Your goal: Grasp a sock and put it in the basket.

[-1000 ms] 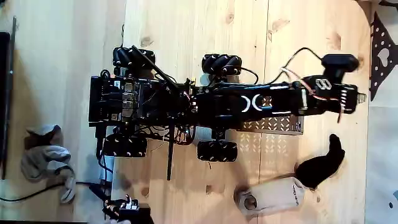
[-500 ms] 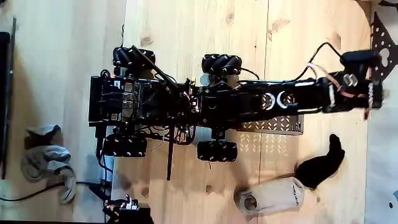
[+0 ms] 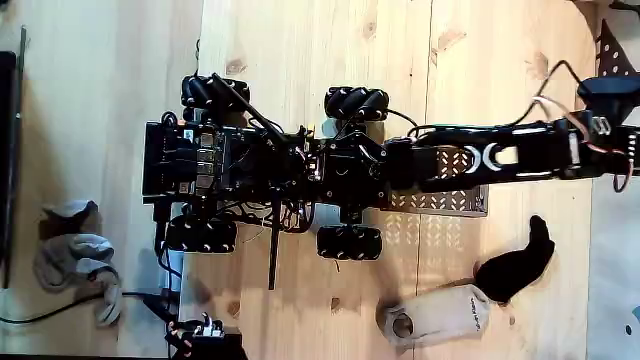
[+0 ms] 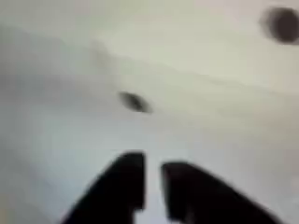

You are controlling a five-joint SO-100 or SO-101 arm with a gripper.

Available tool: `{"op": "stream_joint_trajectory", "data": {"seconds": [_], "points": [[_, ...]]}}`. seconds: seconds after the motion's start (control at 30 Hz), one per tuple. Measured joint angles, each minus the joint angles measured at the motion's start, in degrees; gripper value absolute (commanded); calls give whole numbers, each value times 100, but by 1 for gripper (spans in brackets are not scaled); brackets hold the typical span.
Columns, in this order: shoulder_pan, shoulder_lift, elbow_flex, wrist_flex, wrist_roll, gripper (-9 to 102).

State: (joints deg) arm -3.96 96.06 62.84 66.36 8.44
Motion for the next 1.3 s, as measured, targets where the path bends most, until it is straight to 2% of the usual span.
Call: {"op": "stream_joint_trajectory", "data": {"seconds": [0.03,0.1,0.2,0.37,0.57,0.7,1.0,1.3], "points": [[26,-193,-9,53,0,12],[114,-536,-9,53,0,25],[290,-853,-9,141,255,30],[817,-940,-18,747,255,32],[1547,-1608,-18,1239,-229,33],[1960,-2241,-18,1318,-448,35],[2443,-3964,-88,-246,-782,35],[2821,-5546,-571,-861,-932,35]]}}
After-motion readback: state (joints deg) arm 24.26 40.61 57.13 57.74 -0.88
